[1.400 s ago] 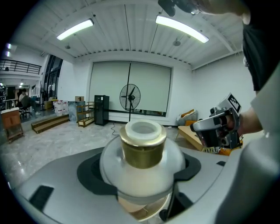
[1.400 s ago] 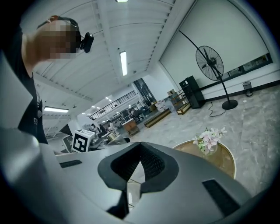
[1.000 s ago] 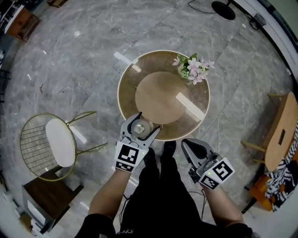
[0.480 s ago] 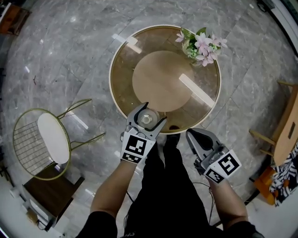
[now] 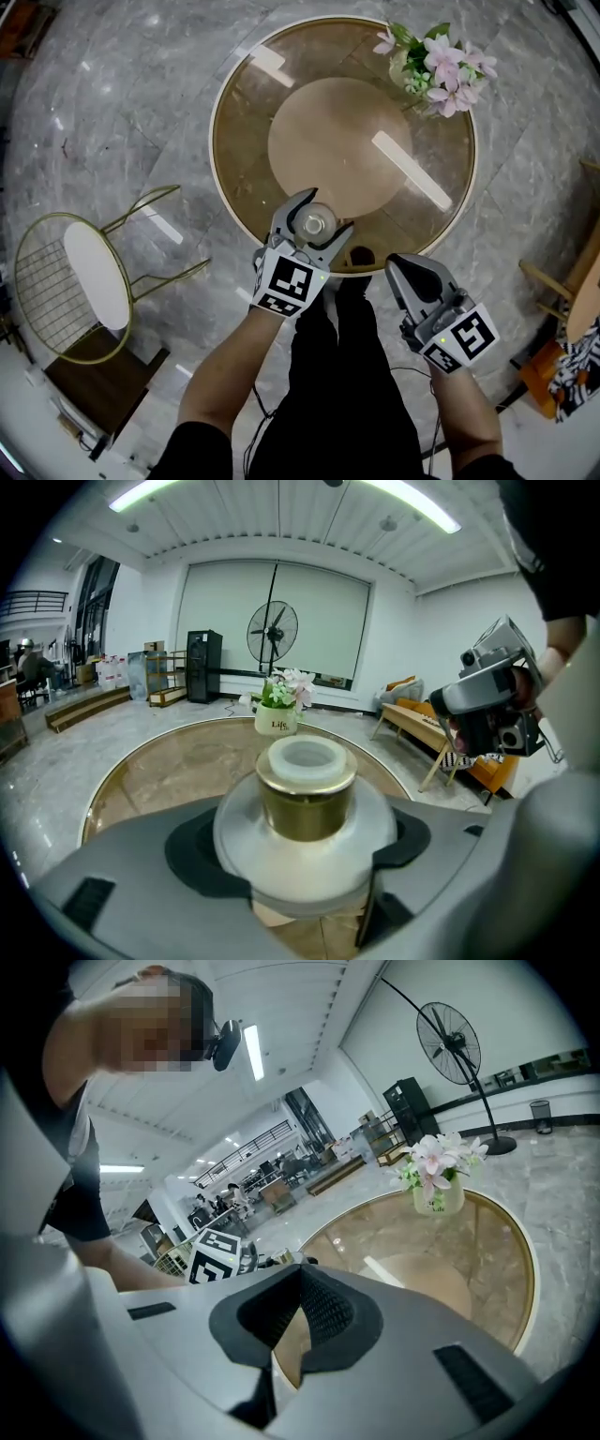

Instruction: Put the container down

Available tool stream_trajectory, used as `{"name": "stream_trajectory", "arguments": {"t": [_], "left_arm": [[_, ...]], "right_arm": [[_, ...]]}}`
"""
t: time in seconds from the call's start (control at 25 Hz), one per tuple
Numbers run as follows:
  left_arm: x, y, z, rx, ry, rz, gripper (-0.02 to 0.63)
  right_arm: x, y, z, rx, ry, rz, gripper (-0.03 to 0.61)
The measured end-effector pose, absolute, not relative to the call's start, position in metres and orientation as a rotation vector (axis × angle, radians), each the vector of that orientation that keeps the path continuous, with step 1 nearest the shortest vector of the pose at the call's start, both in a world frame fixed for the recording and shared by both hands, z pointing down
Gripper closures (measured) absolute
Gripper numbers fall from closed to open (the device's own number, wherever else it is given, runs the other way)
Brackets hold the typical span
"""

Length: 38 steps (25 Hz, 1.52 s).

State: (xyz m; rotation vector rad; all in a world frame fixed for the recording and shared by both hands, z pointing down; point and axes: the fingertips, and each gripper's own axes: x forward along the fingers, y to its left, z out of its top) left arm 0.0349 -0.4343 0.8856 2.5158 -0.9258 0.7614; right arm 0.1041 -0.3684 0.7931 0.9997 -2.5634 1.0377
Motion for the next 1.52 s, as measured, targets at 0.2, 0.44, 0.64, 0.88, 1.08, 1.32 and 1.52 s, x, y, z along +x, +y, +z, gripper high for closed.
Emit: {"name": "stream_trajectory", "arguments": {"t": [0.2,0.44,0.64,0.88,1.08,1.32,1.52], "left_arm": [[0.048,-0.436,0.921,2.519,-0.893,0.79,0.275],[0.058,-0.443,0.938,2.535,-0.882,0.819,0.275],[0.063,-0.444,0.946,2.55,-0.849,0.904,0.273],[0.065,-0.437,0.956,2.54,-0.829,0.952,0.267],[0.067,-0.434,0.95,2.574,-0.82,0.947,0.264],[0.063,-0.431,0.904,2.641,-0.856,0.875,0.261],[0.036,-0.416,0.807,2.661,-0.932,0.766,0.299]], "right_arm": [[0.11,-0.37,0.815,0.998,-2.558,1.061,0.563],[0.125,-0.365,0.821,1.026,-2.543,1.067,0.563],[0.134,-0.357,0.815,1.056,-2.541,1.085,0.563],[0.147,-0.345,0.812,1.099,-2.528,1.094,0.563],[0.148,-0.334,0.808,1.137,-2.523,1.093,0.563],[0.134,-0.324,0.785,1.146,-2.548,1.042,0.565],[0.107,-0.319,0.712,1.179,-2.577,0.962,0.563]]}}
